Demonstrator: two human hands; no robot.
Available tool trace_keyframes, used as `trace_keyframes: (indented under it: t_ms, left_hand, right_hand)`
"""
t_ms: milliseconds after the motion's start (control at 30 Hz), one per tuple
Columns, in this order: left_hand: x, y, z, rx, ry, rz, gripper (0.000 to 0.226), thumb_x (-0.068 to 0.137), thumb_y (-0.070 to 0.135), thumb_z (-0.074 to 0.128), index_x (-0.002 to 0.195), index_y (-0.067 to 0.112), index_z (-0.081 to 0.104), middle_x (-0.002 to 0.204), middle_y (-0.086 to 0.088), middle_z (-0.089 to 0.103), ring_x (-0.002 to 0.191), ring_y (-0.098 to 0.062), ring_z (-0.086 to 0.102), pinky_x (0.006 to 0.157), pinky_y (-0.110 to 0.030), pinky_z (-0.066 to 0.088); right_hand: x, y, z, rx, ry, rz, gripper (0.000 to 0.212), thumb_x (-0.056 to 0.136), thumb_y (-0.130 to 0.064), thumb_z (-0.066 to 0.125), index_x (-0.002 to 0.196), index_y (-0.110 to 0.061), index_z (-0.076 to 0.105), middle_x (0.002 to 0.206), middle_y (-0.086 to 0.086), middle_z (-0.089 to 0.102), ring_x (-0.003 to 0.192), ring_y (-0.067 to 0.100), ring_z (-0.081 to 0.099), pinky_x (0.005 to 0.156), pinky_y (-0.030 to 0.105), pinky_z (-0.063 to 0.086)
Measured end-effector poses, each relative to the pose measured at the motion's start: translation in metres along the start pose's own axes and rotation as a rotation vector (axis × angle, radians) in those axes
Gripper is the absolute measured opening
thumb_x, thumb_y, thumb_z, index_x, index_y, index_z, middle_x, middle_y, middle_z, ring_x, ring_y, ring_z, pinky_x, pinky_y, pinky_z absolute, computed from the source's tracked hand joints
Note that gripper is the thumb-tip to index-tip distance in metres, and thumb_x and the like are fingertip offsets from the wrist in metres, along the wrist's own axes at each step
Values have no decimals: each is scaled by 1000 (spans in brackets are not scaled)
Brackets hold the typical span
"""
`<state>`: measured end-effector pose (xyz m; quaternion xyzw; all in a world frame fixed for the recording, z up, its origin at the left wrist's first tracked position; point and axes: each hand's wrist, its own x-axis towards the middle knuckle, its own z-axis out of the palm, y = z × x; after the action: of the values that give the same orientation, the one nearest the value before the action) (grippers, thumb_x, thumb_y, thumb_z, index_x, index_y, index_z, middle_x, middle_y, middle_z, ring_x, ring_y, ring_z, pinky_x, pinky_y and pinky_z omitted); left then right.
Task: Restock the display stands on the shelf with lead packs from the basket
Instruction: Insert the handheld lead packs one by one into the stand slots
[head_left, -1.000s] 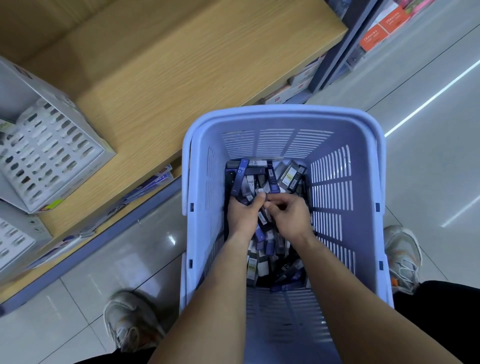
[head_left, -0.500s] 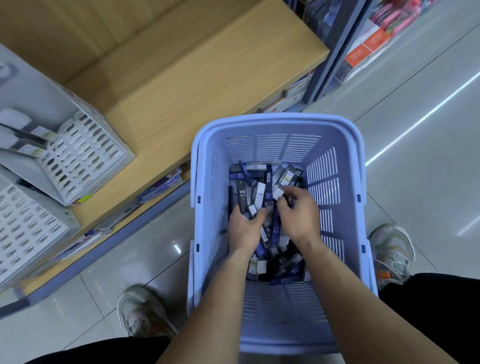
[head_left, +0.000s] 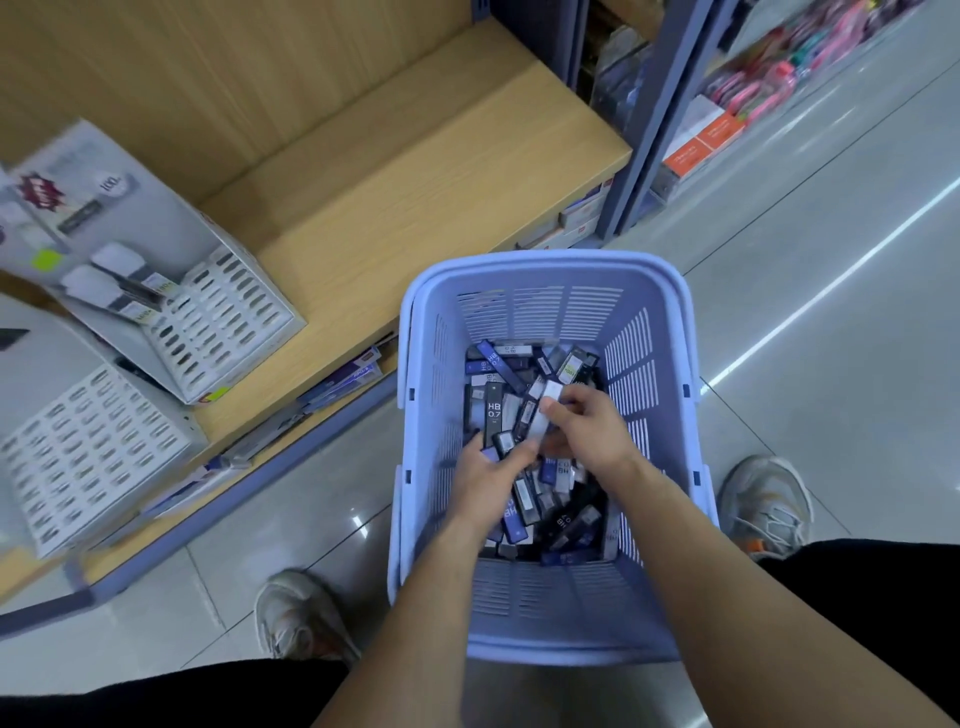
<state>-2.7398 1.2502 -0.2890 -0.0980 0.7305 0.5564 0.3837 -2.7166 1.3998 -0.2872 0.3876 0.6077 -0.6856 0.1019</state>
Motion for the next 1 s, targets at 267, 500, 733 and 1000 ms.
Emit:
trace_keyframes:
  t_ms: [267, 500, 733, 1000]
  left_hand:
    - [-22, 25, -17, 28, 35, 3, 25, 91, 35, 74, 106, 15, 71, 84, 8, 77, 88, -6, 71, 82, -25, 52]
    - [-59, 65, -40, -25, 63, 113, 18, 91, 31, 75, 95, 14, 71, 85, 6, 77, 82, -6, 72, 78, -24, 51]
    - [-114, 113, -98, 34, 152, 254, 26, 90, 38, 74, 95, 13, 69, 77, 9, 75, 77, -4, 70, 89, -36, 50]
    - [-202, 130, -188, 53, 339, 365, 9, 91, 29, 74, 95, 21, 70, 77, 8, 75, 80, -6, 68, 80, -24, 47]
  right_hand:
    - [-24, -39, -3, 36, 92, -104, 18, 103, -21, 52, 103, -4, 58, 90, 12, 64, 61, 18, 66, 56, 28, 56]
    - [-66, -99, 2, 21, -15, -235, 14, 102, -18, 53, 97, -11, 64, 76, -1, 66, 62, 25, 67, 60, 37, 54]
    - [-127, -162, 26, -83, -212, -356, 24, 101, -22, 58, 116, -6, 66, 103, 9, 74, 60, 25, 68, 51, 30, 50]
    - [-185, -206, 113, -215, -466, -487, 11, 99, -11, 57, 106, -7, 64, 95, 7, 78, 60, 18, 67, 57, 30, 53]
